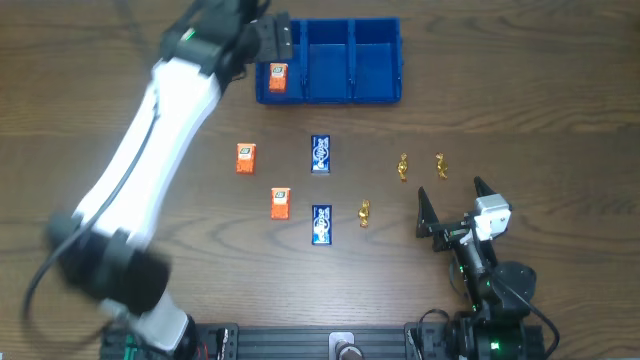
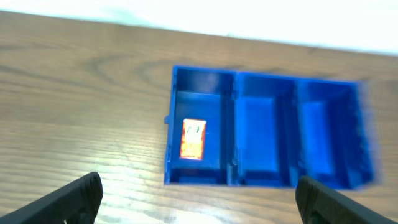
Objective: Sort Candies Into Trays
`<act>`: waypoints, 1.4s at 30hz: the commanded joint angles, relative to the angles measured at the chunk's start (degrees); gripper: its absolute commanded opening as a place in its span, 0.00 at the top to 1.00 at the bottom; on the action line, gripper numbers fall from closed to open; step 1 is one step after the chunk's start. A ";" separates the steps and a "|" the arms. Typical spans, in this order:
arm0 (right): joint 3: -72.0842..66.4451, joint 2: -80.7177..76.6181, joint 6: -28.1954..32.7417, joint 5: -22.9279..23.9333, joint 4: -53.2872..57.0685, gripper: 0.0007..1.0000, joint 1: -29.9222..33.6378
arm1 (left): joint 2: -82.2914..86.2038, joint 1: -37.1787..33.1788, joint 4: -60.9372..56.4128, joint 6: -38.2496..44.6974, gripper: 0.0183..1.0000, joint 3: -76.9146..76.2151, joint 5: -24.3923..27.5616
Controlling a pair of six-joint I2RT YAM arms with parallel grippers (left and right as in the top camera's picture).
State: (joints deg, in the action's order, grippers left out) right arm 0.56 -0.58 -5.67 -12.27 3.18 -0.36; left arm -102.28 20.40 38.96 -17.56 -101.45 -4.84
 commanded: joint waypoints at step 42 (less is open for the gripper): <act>-0.11 0.35 -0.46 -0.48 0.13 0.00 -0.28 | -1.44 -2.01 -21.94 1.27 0.66 45.86 3.39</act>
State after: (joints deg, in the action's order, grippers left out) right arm 0.56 -0.60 -5.67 -12.27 3.18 -0.34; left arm -102.98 18.59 17.19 -16.53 -55.20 -1.58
